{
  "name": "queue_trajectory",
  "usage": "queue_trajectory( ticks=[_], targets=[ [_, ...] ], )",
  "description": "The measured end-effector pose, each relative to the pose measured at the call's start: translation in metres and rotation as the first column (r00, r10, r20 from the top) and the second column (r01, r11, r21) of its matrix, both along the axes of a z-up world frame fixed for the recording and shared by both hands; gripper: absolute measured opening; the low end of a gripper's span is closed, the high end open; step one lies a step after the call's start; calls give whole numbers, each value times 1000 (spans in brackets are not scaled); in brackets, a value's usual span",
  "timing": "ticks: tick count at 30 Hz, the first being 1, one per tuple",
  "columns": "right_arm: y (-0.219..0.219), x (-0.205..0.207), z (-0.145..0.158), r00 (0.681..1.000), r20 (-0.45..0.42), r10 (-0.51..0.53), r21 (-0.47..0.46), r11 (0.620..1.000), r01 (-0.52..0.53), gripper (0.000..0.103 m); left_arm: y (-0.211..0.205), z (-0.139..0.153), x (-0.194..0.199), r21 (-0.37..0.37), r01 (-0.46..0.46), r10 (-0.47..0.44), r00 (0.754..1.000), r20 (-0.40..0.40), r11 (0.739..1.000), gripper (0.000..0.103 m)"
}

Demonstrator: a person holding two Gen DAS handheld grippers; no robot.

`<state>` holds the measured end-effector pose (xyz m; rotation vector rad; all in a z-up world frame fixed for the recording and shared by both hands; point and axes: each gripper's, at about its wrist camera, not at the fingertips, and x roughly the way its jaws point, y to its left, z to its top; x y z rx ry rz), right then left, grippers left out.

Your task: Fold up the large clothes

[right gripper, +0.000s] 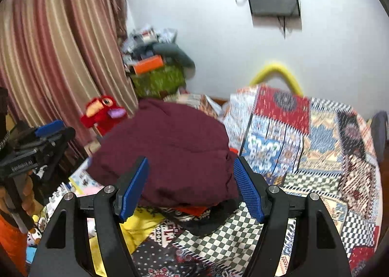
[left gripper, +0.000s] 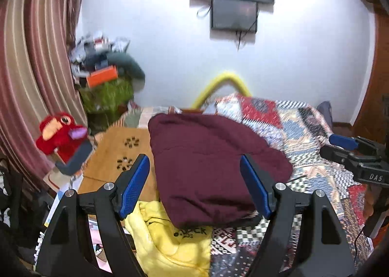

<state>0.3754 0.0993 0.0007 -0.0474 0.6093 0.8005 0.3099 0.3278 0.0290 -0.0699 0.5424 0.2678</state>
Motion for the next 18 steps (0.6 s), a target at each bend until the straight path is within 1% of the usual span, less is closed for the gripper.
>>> queue_trajectory(
  ticks=[4, 6, 9, 13, 18],
  targets=[
    [-24, -43, 30, 997, 82, -5, 82, 997, -2, 68, -35, 26, -51, 32, 12, -16, 995, 100, 999, 76],
    [-39, -67, 46, 992, 124, -11, 127, 992, -5, 68, -52, 38, -76, 53, 5, -13, 988, 153, 999, 76],
    [-57, -104, 63, 981, 193, -18, 168, 986, -15, 68, -80, 54, -118, 87, -5, -15, 974, 228, 996, 76],
    [-75, -146, 75, 957, 287, -51, 207, 978, -10, 68, -114, 66, -163, 119, -17, -20, 953, 302, 993, 76],
    [-88, -183, 76, 937, 341, -71, 238, 971, -13, 68, -150, 70, -211, 149, -56, -5, 923, 384, 987, 76]
  ],
)
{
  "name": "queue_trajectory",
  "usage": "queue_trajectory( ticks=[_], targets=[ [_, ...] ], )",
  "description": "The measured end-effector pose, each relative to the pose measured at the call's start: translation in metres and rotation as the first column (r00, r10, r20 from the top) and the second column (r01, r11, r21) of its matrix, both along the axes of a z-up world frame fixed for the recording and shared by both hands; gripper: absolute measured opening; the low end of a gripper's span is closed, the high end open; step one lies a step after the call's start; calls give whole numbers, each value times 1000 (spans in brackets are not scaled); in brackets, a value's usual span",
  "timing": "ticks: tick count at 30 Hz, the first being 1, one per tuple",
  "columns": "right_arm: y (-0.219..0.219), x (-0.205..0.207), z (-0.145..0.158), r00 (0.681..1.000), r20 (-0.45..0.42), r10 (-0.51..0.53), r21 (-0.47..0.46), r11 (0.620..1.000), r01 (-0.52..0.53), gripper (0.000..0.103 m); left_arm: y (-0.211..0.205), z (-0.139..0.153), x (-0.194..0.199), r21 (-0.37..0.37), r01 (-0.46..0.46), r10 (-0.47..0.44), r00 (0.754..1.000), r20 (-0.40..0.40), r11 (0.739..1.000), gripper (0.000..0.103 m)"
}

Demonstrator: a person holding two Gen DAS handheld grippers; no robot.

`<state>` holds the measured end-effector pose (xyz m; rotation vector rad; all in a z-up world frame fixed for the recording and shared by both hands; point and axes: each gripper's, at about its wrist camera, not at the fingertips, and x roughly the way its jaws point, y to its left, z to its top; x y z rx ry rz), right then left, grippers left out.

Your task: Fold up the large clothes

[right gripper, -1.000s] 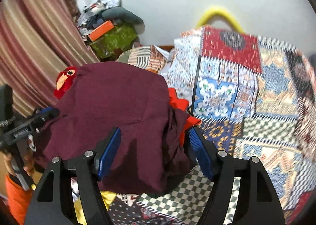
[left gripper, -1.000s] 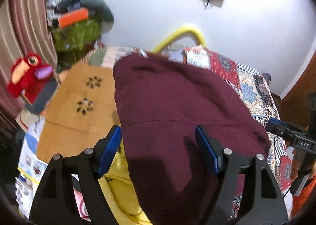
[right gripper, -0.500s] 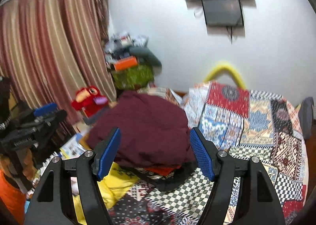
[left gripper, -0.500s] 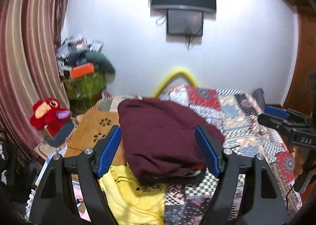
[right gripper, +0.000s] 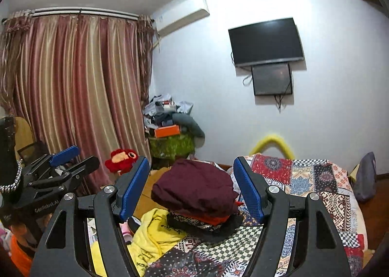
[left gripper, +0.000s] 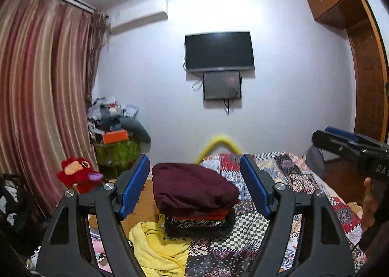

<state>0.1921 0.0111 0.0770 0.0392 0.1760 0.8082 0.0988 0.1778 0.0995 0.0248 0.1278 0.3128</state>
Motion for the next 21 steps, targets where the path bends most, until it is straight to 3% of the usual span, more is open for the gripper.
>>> queue_trajectory(
  ticks=[3, 9, 13, 21],
  targets=[
    [-4, -12, -4, 1000, 26, -14, 9, 1000, 14, 70, -19, -2, -22, 8, -20, 20, 999, 38, 1000, 82],
    [-10, -23, -6, 996, 58, -62, 10, 998, 61, 88, -36, -8, -47, 10, -82, 81, 993, 88, 997, 103],
    [-14, -29, -7, 992, 84, -96, 9, 995, 95, 103, -40, -10, -54, -1, -82, 81, 993, 90, 997, 103],
    [-14, -29, -10, 992, 73, -107, 3, 994, 107, 103, -39, -16, -56, -13, -83, 84, 993, 79, 996, 103]
  ],
)
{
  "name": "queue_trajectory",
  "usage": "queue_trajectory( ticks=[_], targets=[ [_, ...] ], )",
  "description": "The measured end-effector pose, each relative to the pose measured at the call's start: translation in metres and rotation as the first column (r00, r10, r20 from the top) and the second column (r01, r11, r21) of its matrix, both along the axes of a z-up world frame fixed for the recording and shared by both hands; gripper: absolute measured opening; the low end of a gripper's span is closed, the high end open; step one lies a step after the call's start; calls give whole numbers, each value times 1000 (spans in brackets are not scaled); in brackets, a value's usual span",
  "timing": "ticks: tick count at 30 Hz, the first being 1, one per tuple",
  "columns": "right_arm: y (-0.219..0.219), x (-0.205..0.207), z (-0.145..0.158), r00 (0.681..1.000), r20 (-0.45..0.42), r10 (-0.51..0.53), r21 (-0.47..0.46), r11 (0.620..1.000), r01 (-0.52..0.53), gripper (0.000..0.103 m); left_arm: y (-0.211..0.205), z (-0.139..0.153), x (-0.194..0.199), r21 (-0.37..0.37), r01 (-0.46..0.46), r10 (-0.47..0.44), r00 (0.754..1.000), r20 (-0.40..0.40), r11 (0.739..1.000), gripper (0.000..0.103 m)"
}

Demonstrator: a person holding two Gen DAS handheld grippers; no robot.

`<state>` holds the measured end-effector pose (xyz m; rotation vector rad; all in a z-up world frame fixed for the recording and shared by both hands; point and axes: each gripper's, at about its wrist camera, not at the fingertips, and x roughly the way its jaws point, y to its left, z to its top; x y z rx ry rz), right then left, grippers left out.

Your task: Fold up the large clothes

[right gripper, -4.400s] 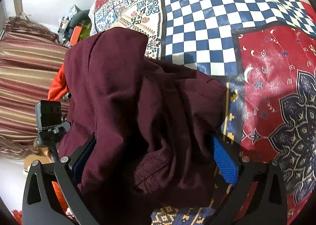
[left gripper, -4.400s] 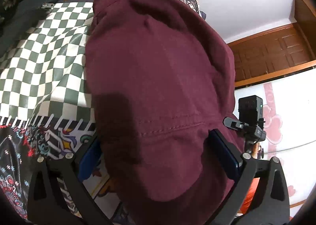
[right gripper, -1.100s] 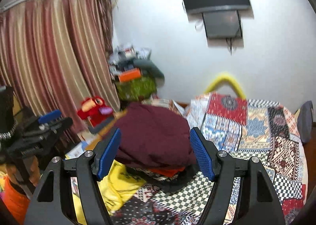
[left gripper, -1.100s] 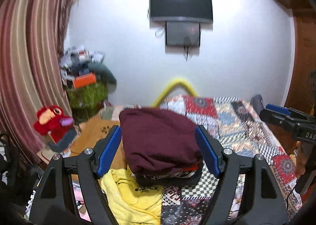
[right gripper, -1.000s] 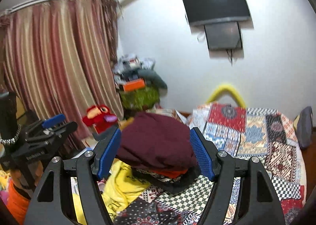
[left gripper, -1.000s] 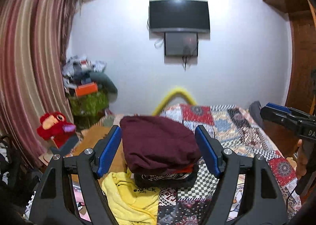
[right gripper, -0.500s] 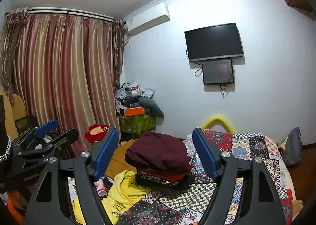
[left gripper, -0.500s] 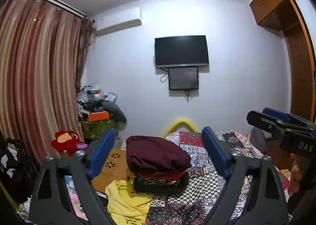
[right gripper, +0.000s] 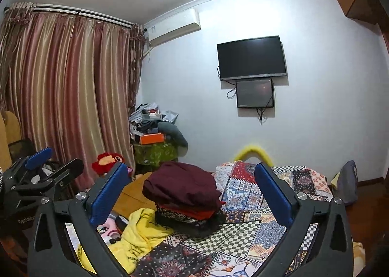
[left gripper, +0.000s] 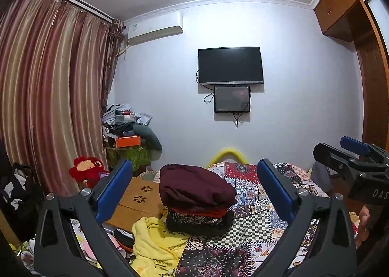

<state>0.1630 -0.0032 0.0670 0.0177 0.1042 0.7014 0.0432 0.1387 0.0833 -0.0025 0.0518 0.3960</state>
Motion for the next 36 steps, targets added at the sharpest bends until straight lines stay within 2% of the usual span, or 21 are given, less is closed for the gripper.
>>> queue_trajectory(
  ticks=[16, 36],
  targets=[
    [-2, 2, -18, 999, -46, -15, -36, 999, 13, 103, 16, -10, 15, -23, -5, 4, 999, -34, 1000, 103],
    [-14, 2, -11, 997, -70, -6, -32, 999, 3, 103, 21, -18, 25, -47, -1, -1, 999, -55, 999, 103]
  ],
)
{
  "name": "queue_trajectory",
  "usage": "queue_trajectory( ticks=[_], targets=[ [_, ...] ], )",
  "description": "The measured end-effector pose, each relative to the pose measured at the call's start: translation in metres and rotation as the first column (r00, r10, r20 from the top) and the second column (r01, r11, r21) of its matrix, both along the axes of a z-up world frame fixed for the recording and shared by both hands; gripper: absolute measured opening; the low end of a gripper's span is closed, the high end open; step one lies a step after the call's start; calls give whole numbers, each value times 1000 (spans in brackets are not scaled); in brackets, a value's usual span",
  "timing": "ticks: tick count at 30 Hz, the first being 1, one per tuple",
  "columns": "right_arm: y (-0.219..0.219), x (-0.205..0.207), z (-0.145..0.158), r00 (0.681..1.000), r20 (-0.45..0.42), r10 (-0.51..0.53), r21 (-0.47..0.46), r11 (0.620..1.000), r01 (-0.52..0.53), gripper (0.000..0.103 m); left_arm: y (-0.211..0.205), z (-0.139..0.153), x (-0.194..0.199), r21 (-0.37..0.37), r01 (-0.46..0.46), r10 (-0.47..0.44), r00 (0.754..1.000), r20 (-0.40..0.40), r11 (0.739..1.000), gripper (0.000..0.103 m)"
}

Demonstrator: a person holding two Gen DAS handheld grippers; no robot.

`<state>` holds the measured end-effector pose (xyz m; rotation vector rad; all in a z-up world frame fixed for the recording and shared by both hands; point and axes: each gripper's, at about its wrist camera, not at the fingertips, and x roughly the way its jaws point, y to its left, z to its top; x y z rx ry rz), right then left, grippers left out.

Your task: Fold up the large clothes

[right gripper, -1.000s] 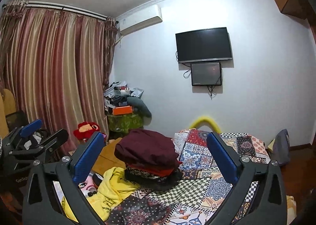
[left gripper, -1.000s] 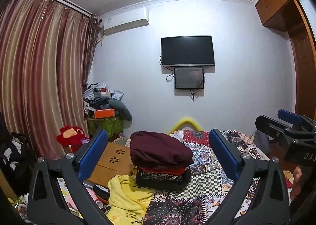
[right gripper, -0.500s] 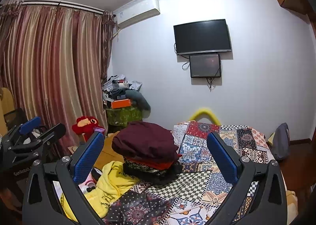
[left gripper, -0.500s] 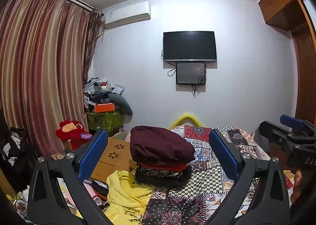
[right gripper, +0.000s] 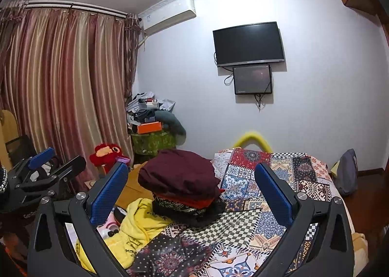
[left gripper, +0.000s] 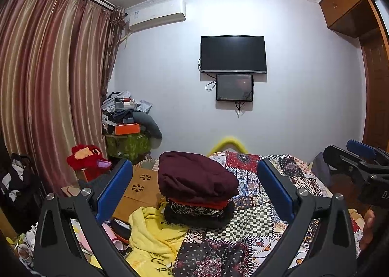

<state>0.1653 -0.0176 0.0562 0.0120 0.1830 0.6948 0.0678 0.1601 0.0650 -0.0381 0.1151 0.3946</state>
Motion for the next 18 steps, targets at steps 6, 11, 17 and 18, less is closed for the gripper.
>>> queue_trajectory(
  ticks=[6, 11, 17, 18],
  targets=[
    [-1, 1, 0, 1000, -7, -1, -3, 1000, 1, 103, 0, -1, 0, -2, 4, -4, 1000, -2, 1000, 103],
    [-2, 2, 0, 1000, -12, -5, -1, 1000, 5, 103, 1, -1, 1, -1, 8, -8, 1000, -2, 1000, 103],
    [-4, 2, -2, 1000, -12, -4, 3, 1000, 4, 103, 1, -4, 3, -7, 24, -24, 1000, -8, 1000, 103],
    [-4, 2, -1, 1000, -11, -5, 4, 1000, 5, 103, 1, -4, 3, -7, 27, -27, 1000, -10, 1000, 103]
  ],
)
